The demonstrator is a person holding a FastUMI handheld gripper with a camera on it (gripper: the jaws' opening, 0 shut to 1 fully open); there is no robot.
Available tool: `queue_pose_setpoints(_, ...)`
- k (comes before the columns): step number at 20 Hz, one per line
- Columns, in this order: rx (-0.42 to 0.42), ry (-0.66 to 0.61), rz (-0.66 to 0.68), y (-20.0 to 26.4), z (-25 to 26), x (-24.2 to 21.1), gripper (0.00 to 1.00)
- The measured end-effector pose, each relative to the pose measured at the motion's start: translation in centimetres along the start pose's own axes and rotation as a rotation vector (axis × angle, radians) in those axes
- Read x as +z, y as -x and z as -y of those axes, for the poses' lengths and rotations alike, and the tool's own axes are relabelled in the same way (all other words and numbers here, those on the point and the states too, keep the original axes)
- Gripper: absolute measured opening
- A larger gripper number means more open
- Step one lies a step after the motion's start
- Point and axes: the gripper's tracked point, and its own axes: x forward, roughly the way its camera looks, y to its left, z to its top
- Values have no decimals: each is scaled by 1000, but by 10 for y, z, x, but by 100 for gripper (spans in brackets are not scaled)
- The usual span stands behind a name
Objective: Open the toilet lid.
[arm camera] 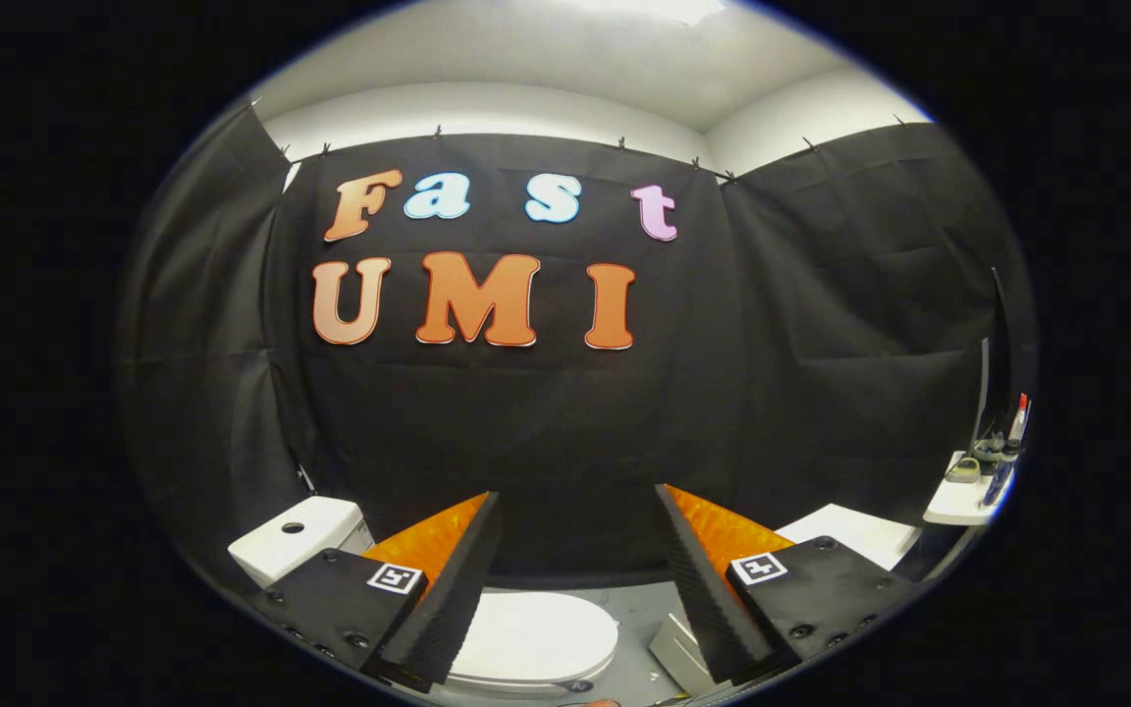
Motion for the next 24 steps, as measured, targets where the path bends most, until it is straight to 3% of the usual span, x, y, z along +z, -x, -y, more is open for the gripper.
queue_pose_setpoints(5,34,-18,0,-16,-10,-3,97)
queue_pose_setpoints(9,25,-30,-57,-34,-2,-37,97)
queue_pose_setpoints(16,30,-70,-219,-59,13,-135,97)
queue_pose_setpoints(24,22,-261,-438,-72,33,-273,99)
